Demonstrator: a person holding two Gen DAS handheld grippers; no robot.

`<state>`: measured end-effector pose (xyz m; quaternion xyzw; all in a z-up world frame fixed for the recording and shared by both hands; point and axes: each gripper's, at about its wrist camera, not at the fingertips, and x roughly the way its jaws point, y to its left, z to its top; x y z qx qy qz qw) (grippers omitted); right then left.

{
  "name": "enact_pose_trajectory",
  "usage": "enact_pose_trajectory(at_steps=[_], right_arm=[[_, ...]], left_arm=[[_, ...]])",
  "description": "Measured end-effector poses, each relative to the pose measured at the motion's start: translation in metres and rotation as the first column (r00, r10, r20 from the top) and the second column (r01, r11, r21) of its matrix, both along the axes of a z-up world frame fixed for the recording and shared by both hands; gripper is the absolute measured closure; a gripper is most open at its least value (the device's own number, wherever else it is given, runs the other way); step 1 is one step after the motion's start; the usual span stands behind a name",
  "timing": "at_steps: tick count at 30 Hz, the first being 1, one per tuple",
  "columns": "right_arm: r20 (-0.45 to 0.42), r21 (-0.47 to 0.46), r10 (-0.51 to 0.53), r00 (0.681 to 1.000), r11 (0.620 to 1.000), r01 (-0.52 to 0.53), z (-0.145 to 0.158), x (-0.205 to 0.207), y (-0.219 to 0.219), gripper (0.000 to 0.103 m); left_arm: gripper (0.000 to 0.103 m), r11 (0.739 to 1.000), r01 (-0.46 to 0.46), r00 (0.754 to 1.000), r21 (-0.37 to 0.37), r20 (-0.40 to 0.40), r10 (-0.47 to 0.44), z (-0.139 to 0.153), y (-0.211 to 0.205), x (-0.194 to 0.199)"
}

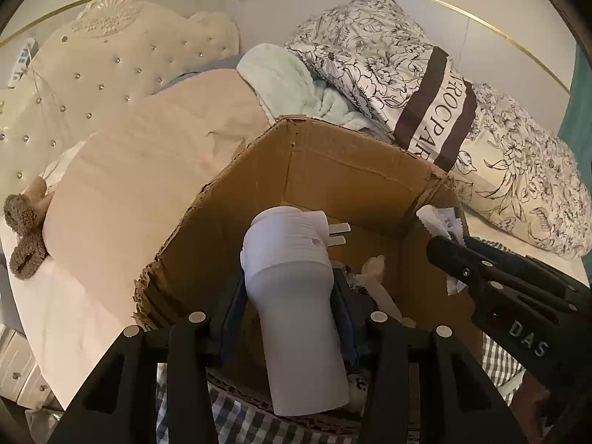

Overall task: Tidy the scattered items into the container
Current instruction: 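Open the left tool over the box while the right tool releases the sachet inside, then move both tools back toward the white tube and the capsule box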

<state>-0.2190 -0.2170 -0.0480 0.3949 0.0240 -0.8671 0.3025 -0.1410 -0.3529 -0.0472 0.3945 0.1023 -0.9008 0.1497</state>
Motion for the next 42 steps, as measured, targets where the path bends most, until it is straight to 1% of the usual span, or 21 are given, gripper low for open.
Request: enact_pose_trajectory(at_steps=[1,2,3,5,6,9,13,16,18,21,24,26,28,31,33,35,38,42], right_arm=[[-0.008,-0.011,0.003,1.000,1.000,-0.003,0.002,0.001,0.001,0.033],[-0.022,-0.022,-0.013,1.000,1.000,0.013,0.005,0.002,0.004,0.017],[-0.040,-0.035,-0.035,0.999,0.999,0.033,0.009,0.003,0.008,0.015],[-0.051,-0.049,-0.048,0.998,0.998,0.045,0.015,0.003,0.013,0.015],[-0.048,-0.055,-0.048,0.998,0.997,0.045,0.017,0.004,0.016,0.015],[-0.043,-0.066,-0.057,0.997,0.996,0.054,0.020,0.005,0.023,0.015],[-0.036,-0.081,-0.061,0.997,0.995,0.058,0.027,0.012,0.035,0.015],[-0.047,-0.095,-0.071,0.996,0.993,0.066,0.037,0.021,0.049,0.015],[-0.053,-0.102,-0.081,0.995,0.992,0.075,0.044,0.028,0.061,0.015],[-0.076,-0.113,-0.107,0.991,0.989,0.098,0.058,0.039,0.088,0.015],[-0.109,-0.111,-0.166,0.980,0.982,0.154,0.071,0.052,0.125,0.015],[-0.129,-0.114,-0.204,0.970,0.975,0.190,0.076,0.064,0.156,0.015],[-0.141,-0.109,-0.244,0.959,0.967,0.230,0.079,0.075,0.190,0.015],[-0.146,-0.102,-0.315,0.938,0.948,0.302,0.080,0.090,0.244,0.015],[-0.143,-0.091,-0.362,0.921,0.931,0.352,0.078,0.099,0.283,0.015],[-0.147,-0.070,-0.417,0.897,0.909,0.411,0.074,0.108,0.319,0.015],[-0.137,-0.047,-0.481,0.866,0.877,0.479,0.067,0.117,0.364,0.015],[-0.119,-0.016,-0.552,0.825,0.832,0.555,0.055,0.129,0.414,0.015]], left_arm=[[0.015,1.000,-0.004,1.000,0.006,0.005,0.004,0.001,0.000,0.000],[0.005,1.000,-0.005,1.000,0.013,0.005,0.005,0.003,0.000,0.001],[0.000,1.000,-0.003,1.000,0.012,-0.011,0.003,0.005,0.002,0.004],[0.000,1.000,-0.010,0.998,-0.016,-0.057,0.009,0.012,0.006,0.012],[0.000,0.999,-0.013,0.998,-0.033,-0.065,0.011,0.015,0.008,0.014],[0.000,0.999,-0.008,0.999,-0.049,-0.044,0.006,0.019,0.012,0.014],[0.000,1.000,-0.023,0.999,-0.018,-0.043,0.023,0.024,0.017,0.022],[0.000,0.999,-0.043,0.998,0.018,-0.046,0.043,0.031,0.025,0.029],[0.000,0.998,-0.039,0.998,0.039,-0.043,0.041,0.036,0.033,0.033],[0.000,0.999,-0.038,0.998,0.031,-0.052,0.039,0.048,0.051,0.043],[0.000,0.999,-0.038,0.995,0.007,-0.093,0.039,0.066,0.075,0.056],[0.000,1.000,-0.020,0.993,0.006,-0.118,0.021,0.075,0.092,0.064],[0.000,1.000,0.008,0.992,0.013,-0.124,-0.007,0.081,0.110,0.069],[0.000,0.996,0.079,0.989,0.035,-0.124,-0.074,0.085,0.140,0.076],[0.000,0.995,0.101,0.986,0.025,-0.137,-0.097,0.086,0.161,0.080],[0.000,0.991,0.134,0.980,0.011,-0.149,-0.131,0.085,0.183,0.082],[0.000,0.985,0.171,0.973,-0.010,-0.157,-0.171,0.082,0.213,0.082],[0.000,0.977,0.213,0.965,0.002,-0.159,-0.210,0.071,0.246,0.081]])
